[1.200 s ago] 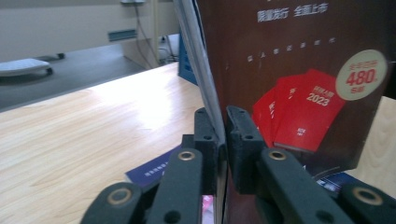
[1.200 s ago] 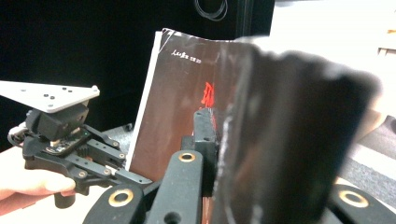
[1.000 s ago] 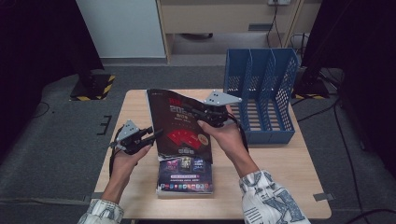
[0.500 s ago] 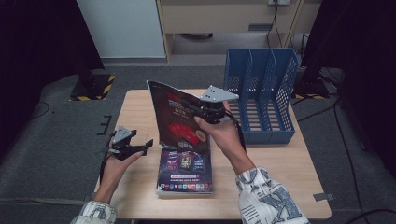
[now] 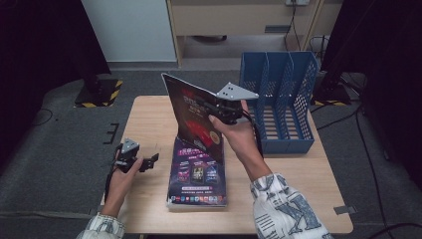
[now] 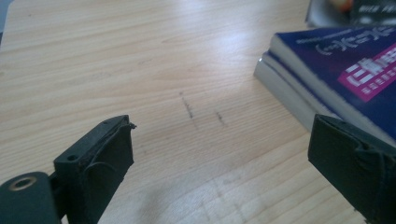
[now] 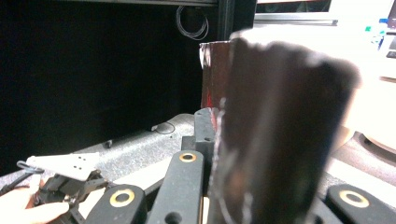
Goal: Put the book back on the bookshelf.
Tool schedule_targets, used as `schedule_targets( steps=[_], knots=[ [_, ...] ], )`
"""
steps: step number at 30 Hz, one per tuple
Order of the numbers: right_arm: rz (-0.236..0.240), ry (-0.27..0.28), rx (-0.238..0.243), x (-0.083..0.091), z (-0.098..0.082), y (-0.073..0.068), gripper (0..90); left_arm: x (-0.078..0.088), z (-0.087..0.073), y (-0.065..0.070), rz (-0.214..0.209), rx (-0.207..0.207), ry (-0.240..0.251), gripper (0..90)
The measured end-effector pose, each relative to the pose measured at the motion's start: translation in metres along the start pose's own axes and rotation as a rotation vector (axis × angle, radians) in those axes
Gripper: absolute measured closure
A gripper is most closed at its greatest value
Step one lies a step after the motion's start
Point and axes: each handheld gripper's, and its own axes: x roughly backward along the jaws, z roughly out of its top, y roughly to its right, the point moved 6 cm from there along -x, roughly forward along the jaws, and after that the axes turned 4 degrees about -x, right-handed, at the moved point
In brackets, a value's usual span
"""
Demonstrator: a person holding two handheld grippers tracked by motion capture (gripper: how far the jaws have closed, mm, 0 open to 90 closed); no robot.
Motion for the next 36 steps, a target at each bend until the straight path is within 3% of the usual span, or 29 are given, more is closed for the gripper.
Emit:
schedule_targets(
  steps=[3,16,25,36],
  knots=[
    [-0.005,0.004,0.0,-0.001,0.002,0.001,87.0,-0.001,-0.004,-0.003,-0.002,0.033,-0.016,5.8],
    [-0.052,0.02,-0.025,-0.002,0.014,0.008,87.0,-0.01,-0.021,-0.008,0.035,0.034,-0.119,5.9],
    [-0.075,0.024,-0.041,-0.002,0.02,0.014,87.0,-0.015,-0.027,-0.005,0.03,0.01,-0.157,5.2],
    [-0.104,0.03,-0.05,0.005,0.029,0.021,87.0,-0.016,-0.027,-0.003,0.034,-0.002,-0.164,4.0]
  ],
)
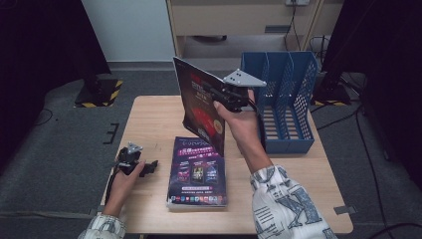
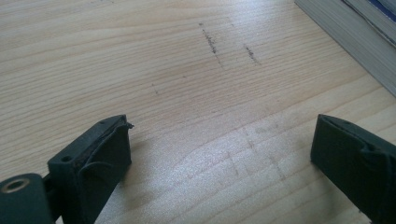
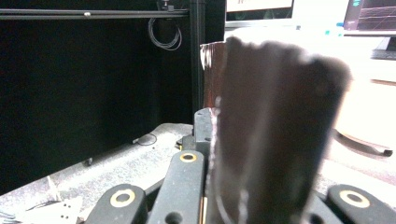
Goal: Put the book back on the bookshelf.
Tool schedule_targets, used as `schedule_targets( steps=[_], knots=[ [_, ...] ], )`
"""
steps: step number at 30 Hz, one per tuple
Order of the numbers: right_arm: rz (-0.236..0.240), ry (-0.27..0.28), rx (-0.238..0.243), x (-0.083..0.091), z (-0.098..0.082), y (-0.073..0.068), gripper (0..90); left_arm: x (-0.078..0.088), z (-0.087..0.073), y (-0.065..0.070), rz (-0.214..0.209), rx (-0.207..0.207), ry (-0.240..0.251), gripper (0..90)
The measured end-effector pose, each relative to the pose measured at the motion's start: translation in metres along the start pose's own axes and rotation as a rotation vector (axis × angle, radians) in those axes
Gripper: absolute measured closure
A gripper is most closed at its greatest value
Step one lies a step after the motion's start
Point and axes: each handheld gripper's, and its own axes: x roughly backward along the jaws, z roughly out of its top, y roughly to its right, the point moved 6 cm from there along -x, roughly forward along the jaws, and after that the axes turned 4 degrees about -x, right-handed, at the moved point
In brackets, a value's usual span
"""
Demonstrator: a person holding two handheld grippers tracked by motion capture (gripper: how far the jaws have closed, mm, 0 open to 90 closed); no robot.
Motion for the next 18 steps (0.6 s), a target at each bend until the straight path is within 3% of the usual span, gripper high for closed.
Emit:
schedule_targets(
  steps=[18],
  knots=[
    [-0.058,0.013,-0.028,0.011,0.02,0.015,87.0,-0.001,0.0,0.003,-0.002,0.001,-0.003,2.0]
  ],
)
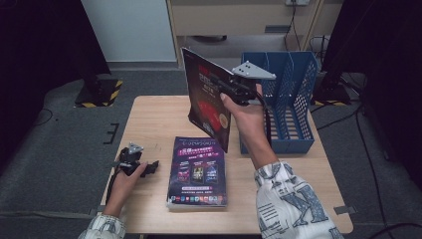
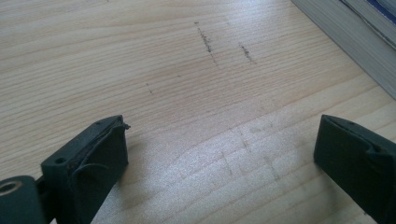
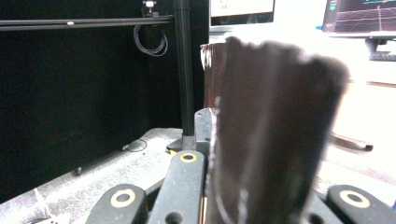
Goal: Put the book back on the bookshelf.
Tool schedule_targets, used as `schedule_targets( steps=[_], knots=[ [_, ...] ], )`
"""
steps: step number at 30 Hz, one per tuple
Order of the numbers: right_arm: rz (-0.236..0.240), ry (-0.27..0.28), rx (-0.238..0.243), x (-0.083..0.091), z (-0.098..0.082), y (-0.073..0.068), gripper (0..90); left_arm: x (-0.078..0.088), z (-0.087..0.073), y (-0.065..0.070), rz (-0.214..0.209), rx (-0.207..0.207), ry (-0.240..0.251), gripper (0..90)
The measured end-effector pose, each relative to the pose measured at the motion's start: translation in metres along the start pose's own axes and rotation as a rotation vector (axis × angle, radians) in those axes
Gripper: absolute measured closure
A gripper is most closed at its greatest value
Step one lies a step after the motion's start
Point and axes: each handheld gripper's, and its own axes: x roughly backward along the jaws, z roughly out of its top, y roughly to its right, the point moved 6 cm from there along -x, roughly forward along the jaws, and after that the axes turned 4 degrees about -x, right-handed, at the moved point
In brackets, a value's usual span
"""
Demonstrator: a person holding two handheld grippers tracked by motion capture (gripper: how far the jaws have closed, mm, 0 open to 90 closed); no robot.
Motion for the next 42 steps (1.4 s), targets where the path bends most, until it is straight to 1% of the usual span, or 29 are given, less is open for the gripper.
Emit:
schedule_targets(
  steps=[3,8,9,12,14,22,25,37,42],
  knots=[
    [-0.007,0.006,0.001,0.004,0.003,0.003,87.0,0.0,0.0,0.0,0.0,0.001,0.0,1.8],
    [-0.016,0.016,-0.008,0.009,0.008,0.008,87.0,0.0,0.0,0.0,0.0,0.001,-0.001,1.6],
    [-0.02,0.018,-0.016,0.01,0.009,0.009,87.0,0.0,0.0,0.001,0.0,0.0,-0.001,1.6],
    [-0.027,0.022,-0.01,0.012,0.01,0.011,87.0,0.0,0.0,0.001,0.0,0.001,-0.001,1.6],
    [-0.029,0.024,-0.022,0.014,0.011,0.011,87.0,0.0,0.0,0.001,-0.001,0.001,-0.003,1.6],
    [-0.034,0.033,-0.025,0.018,0.015,0.015,87.0,0.0,0.0,0.001,-0.001,0.001,-0.004,1.2],
    [-0.041,0.036,-0.036,0.021,0.016,0.019,87.0,0.0,0.0,0.001,-0.001,0.001,-0.004,1.2],
    [-0.064,0.049,-0.049,0.035,0.02,0.032,87.0,-0.001,0.0,0.002,-0.002,-0.002,-0.006,0.9],
    [-0.072,0.059,-0.066,0.042,0.02,0.038,87.1,-0.001,0.001,0.002,-0.004,-0.003,-0.004,0.9]
  ],
)
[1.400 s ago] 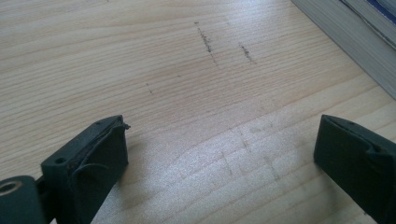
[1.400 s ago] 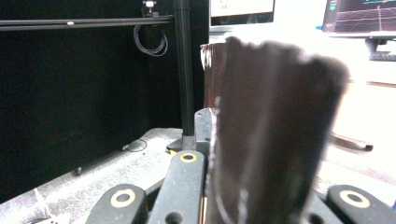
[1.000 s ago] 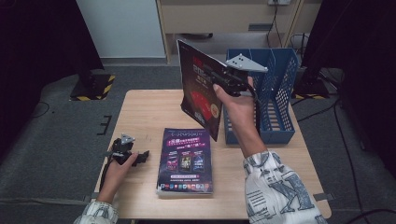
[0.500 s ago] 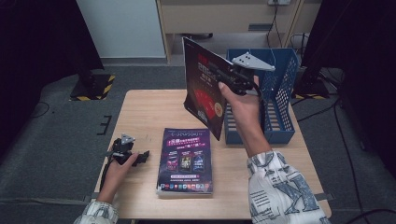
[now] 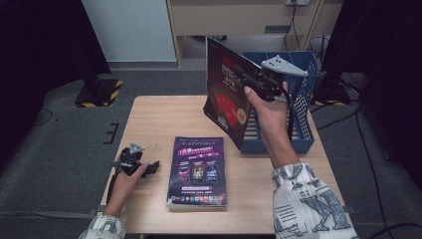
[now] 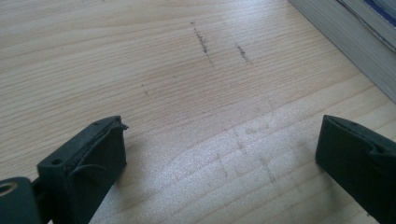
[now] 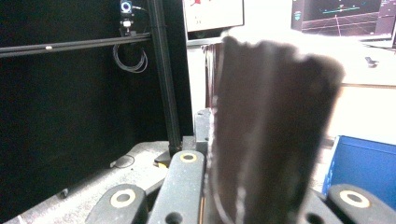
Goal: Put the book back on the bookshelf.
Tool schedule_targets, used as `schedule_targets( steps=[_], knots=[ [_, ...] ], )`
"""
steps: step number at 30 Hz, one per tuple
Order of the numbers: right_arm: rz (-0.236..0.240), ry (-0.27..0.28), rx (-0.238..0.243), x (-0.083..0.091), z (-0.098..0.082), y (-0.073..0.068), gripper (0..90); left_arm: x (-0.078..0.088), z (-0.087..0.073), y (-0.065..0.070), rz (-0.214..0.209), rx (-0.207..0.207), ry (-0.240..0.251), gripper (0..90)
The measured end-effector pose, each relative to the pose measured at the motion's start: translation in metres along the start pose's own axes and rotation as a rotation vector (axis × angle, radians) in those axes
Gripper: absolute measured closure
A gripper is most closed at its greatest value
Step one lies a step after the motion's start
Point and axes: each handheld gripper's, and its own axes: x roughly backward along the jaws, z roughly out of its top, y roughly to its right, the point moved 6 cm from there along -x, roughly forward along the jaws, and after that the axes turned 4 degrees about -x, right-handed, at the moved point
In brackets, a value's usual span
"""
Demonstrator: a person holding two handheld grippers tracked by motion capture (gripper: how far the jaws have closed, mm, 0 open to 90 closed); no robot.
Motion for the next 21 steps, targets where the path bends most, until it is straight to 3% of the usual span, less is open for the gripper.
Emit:
schedule_targets(
  steps=[21],
  knots=[
    [-0.048,0.004,-0.019,0.016,0.005,0.022,87.0,0.0,0.0,0.0,0.002,-0.001,0.002,0.6]
  ],
)
